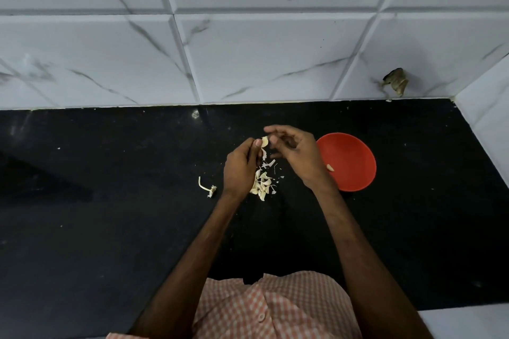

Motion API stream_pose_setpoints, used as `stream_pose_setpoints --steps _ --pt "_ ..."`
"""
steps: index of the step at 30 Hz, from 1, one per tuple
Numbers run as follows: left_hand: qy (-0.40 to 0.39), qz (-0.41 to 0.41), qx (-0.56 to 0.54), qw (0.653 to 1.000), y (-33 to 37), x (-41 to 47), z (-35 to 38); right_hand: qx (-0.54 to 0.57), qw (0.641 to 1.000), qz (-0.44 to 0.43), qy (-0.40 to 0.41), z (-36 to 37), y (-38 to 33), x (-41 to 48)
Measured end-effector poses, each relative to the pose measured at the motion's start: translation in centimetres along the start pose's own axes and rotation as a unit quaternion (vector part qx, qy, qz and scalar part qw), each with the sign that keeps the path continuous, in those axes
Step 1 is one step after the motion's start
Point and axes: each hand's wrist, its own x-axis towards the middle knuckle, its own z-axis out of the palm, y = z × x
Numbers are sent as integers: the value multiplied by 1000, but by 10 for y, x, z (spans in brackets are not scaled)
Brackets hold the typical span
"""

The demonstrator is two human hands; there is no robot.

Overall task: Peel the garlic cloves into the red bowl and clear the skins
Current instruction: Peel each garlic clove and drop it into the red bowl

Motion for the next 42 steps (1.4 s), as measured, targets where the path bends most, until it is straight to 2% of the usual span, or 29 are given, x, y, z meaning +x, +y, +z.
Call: stream_pose_setpoints --steps 4,7,11,13,16,17,21,23,27,30,32,34,35,36,38,40,42 --pt "-21 32 33 999 0 3 -4 41 999 9 -12 5 1 -2" --pt "-43 34 -33 998 2 5 -5 89 996 12 -16 8 0 -1" --pt "-58 26 -86 994 -2 6 -5 161 984 71 -9 13 3 0" --pt "-59 23 -90 994 -2 4 -5 232 963 133 -17 18 5 -2" --pt "-50 45 -68 995 3 5 -5 366 905 217 -10 22 3 -3" --pt "-45 51 -53 996 4 7 -6 363 907 215 1 21 3 -2" --pt "-22 69 12 997 0 13 -12 238 960 144 34 18 -2 2" --pt "-30 91 36 995 0 9 -14 221 961 158 42 20 -5 3" --pt "-53 150 144 977 1 10 -22 274 923 267 29 20 -6 4" --pt "-64 187 186 962 1 9 -25 294 903 311 28 19 -5 4" --pt "-64 201 211 954 2 9 -23 348 873 338 48 21 -5 4" --pt "-60 201 200 957 1 10 -21 417 835 353 63 24 -7 3" --pt "-56 182 160 969 1 10 -20 439 826 348 63 26 -8 2" --pt "-52 144 91 984 2 10 -18 442 832 330 56 27 -8 1" --pt "-39 70 -68 995 3 9 -15 378 888 258 36 28 -6 0" --pt "-30 17 -172 985 4 6 -11 271 950 156 20 28 -5 -2" --pt "-23 -36 -235 971 6 4 -7 187 980 63 27 27 -2 -3"
